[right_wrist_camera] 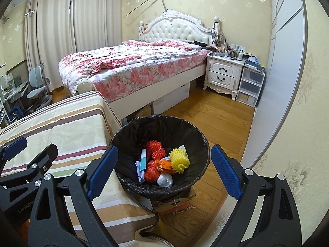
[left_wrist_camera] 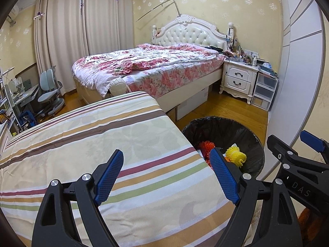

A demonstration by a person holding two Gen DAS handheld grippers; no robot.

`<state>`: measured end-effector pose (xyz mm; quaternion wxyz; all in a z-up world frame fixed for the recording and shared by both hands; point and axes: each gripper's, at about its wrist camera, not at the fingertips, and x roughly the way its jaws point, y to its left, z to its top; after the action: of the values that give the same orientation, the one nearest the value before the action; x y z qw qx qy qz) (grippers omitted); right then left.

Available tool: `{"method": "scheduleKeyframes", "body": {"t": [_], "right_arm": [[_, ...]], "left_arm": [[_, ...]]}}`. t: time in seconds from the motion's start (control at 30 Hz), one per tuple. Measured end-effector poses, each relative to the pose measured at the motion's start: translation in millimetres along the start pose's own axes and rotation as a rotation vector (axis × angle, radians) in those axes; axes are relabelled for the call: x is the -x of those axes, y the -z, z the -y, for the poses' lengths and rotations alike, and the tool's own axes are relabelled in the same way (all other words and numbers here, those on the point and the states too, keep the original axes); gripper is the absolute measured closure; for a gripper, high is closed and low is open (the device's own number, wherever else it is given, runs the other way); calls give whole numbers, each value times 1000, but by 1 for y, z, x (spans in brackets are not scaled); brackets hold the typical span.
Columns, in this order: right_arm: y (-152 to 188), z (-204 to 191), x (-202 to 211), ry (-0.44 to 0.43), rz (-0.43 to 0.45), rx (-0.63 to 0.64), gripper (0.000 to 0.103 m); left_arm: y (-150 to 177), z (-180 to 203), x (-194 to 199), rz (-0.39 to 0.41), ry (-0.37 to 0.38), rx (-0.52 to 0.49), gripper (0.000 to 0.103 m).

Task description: Collect trash

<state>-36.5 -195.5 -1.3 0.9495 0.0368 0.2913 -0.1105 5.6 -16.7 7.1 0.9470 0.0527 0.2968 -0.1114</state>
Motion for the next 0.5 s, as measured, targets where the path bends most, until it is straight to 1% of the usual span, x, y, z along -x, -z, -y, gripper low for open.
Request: {"method": "scheduleKeyframes", "body": {"t": [0.5], "right_arm": [[0,-2,1,0,-2,1,13]], "left_arm": [[0,0,1,0,-1,1,20]]}}
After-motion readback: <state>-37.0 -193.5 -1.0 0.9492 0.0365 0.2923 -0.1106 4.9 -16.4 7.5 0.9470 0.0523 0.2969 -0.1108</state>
